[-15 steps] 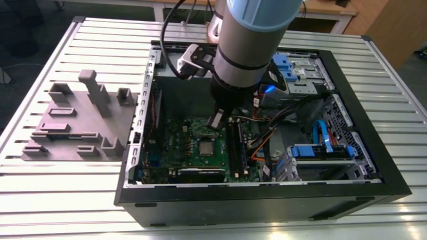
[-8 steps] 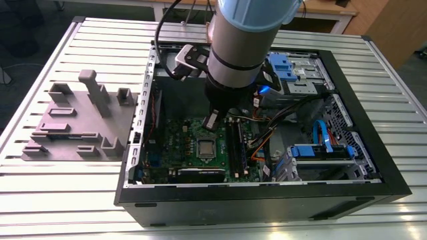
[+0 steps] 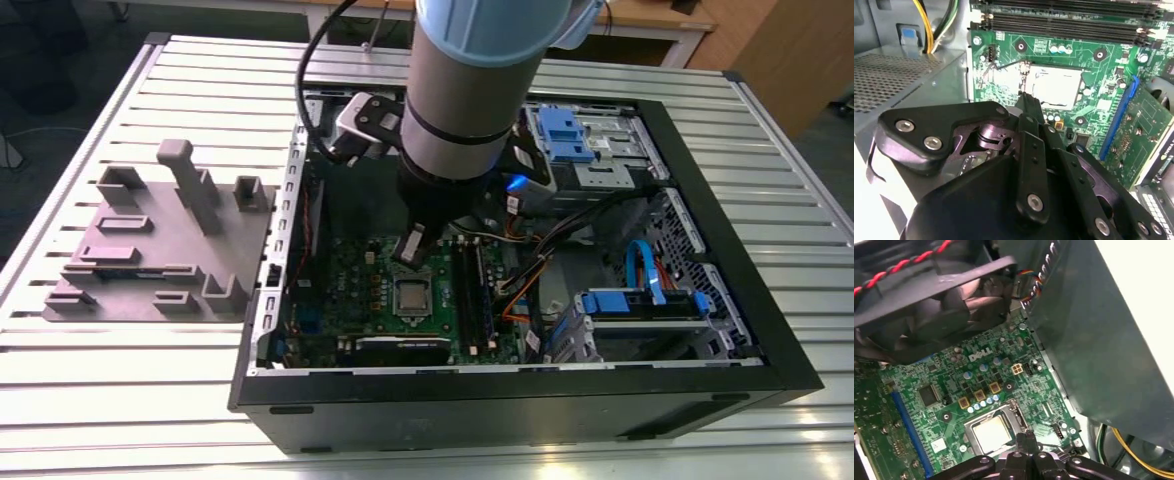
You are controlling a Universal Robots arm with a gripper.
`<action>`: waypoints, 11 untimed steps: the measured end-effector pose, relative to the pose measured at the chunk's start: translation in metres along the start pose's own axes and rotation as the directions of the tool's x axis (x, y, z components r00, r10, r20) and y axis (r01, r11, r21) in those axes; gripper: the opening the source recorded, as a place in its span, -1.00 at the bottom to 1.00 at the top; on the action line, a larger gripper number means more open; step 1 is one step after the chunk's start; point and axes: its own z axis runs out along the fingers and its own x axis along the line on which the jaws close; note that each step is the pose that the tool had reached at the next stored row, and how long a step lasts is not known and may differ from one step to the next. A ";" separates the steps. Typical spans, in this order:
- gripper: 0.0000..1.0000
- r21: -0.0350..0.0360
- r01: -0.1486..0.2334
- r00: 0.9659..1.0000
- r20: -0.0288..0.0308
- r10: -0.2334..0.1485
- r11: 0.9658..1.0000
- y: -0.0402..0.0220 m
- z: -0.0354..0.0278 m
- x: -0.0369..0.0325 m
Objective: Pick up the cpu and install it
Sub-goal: 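Close the cpu cover, then install the first cpu locking lever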
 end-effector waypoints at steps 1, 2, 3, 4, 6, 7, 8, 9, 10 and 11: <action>-0.79 0.000 0.001 1.000 0.000 -0.001 1.000 0.0005 0.0002 0.0014; -0.79 0.000 0.001 1.000 0.000 -0.001 1.000 0.0011 0.0003 0.0028; -0.79 0.000 0.002 1.000 0.000 -0.002 1.000 0.0015 0.0003 0.0041; -0.79 0.000 0.004 1.000 -0.001 -0.004 1.000 0.0022 0.0003 0.0052; -0.79 0.000 0.005 1.000 -0.001 -0.005 1.000 0.0031 0.0004 0.0059; -0.79 0.000 0.005 1.000 -0.001 -0.005 1.000 0.0031 0.0004 0.0059; -0.79 0.000 0.006 1.000 -0.001 -0.006 1.000 0.0031 0.0004 0.0060; -0.79 -0.001 0.006 1.000 -0.001 -0.006 1.000 0.0031 0.0004 0.0060; -0.79 -0.001 0.006 1.000 -0.001 -0.006 1.000 0.0031 0.0004 0.0060; -0.79 -0.001 0.006 1.000 -0.001 -0.006 1.000 0.0031 0.0004 0.0060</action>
